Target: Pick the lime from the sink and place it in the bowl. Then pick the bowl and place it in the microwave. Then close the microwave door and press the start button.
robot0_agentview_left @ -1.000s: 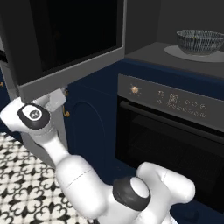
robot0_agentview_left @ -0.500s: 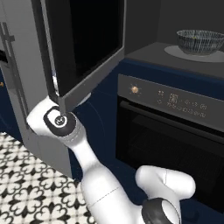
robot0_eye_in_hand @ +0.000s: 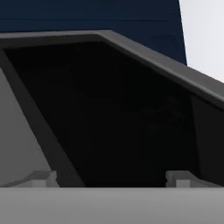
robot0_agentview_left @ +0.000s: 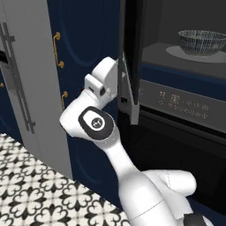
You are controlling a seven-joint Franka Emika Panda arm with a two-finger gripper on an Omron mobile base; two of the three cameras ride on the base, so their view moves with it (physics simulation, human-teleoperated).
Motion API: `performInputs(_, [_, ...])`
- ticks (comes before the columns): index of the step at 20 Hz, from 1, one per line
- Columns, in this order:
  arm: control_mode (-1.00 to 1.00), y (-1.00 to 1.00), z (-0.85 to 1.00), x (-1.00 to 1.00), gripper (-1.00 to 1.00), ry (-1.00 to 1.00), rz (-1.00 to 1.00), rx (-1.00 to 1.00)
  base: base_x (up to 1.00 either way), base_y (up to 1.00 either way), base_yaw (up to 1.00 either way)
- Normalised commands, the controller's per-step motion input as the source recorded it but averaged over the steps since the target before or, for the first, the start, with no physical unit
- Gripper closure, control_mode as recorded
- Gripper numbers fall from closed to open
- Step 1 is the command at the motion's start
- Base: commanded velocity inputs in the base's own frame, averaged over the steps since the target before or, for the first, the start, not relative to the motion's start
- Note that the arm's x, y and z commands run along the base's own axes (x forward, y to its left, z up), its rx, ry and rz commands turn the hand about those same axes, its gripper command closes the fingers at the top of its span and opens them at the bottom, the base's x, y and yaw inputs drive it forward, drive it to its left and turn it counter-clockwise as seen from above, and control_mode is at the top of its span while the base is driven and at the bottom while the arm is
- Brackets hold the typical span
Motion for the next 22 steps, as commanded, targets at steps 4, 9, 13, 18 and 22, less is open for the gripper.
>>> performInputs(4, [-1.00, -0.99, 0.33, -0.28, -1.00, 0.01, 0.06, 0.04, 0.00, 0.00, 0.00])
performInputs(9, [-1.00, -0.98, 0.26, -0.28, -1.00, 0.05, 0.07, 0.05, 0.00, 0.00, 0.00])
performInputs(13, [-1.00, -0.90, 0.23, -0.18, -1.00, 0.16, 0.07, 0.04, 0.00, 0.00, 0.00])
performInputs(18, [-1.00, -0.68, 0.14, 0.14, -1.00, 0.23, 0.08, 0.03, 0.00, 0.00, 0.00])
performInputs(22, [-1.00, -0.39, 0.00, 0.98, -1.00, 0.22, 0.09, 0.02, 0.00, 0.00, 0.00])
